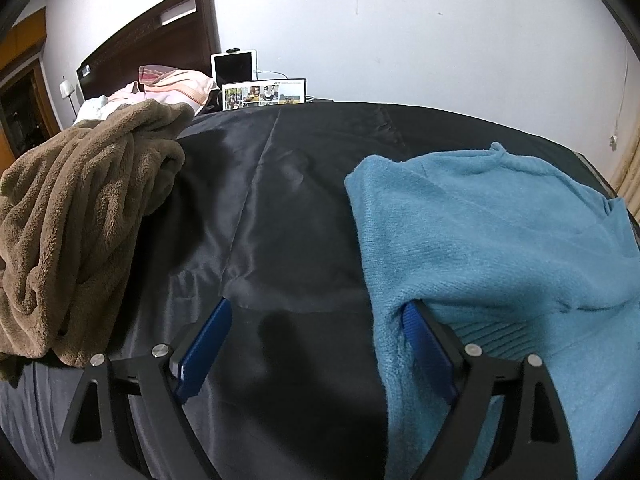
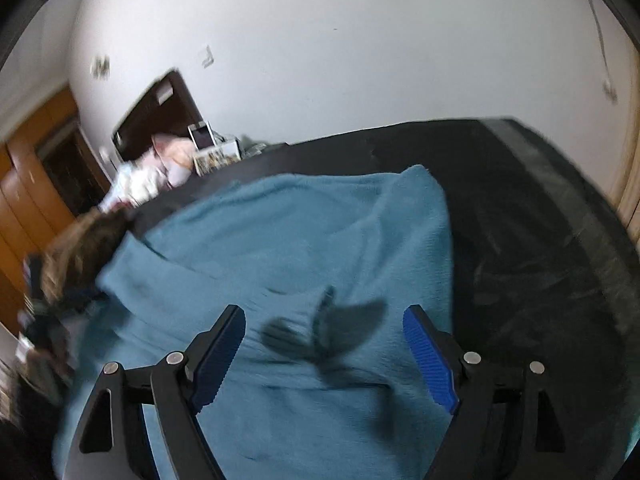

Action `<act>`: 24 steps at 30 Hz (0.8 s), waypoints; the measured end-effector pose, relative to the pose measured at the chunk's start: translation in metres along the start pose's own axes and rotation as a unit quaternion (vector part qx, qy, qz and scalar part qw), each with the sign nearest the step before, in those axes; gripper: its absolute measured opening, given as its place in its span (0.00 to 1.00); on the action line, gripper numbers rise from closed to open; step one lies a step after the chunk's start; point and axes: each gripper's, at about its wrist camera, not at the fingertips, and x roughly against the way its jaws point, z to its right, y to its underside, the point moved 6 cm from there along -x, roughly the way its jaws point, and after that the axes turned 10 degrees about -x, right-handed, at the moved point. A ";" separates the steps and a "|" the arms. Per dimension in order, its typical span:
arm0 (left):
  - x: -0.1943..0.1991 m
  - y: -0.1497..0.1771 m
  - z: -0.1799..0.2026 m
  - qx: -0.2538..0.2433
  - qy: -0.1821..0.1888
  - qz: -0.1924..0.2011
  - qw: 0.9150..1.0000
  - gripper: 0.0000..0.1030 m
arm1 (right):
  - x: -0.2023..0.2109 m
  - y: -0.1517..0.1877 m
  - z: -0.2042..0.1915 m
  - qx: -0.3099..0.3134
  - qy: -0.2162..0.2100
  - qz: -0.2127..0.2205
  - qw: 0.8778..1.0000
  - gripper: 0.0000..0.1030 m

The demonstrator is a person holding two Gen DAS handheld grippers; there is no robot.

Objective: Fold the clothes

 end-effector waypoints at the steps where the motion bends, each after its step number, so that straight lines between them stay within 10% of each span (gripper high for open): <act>1: 0.000 0.000 0.000 0.000 0.000 0.000 1.000 0.88 | -0.003 0.001 -0.004 0.014 -0.001 -0.004 1.000 0.81; 4: 0.000 0.000 0.000 0.002 0.000 0.000 1.000 0.88 | -0.014 0.007 -0.029 0.058 -0.017 -0.030 0.998 0.67; 8: -0.001 0.001 -0.002 0.003 0.003 -0.001 1.000 0.88 | -0.021 0.011 -0.052 0.061 -0.037 -0.066 0.995 0.15; 16: 0.007 -0.001 0.005 -0.011 0.010 0.008 1.000 0.89 | 0.068 -0.055 -0.070 -0.046 -0.136 0.040 0.989 0.12; 24: 0.007 0.000 0.012 -0.034 0.007 0.007 0.999 0.89 | -0.030 -0.040 -0.014 -0.096 0.076 -0.048 0.991 0.16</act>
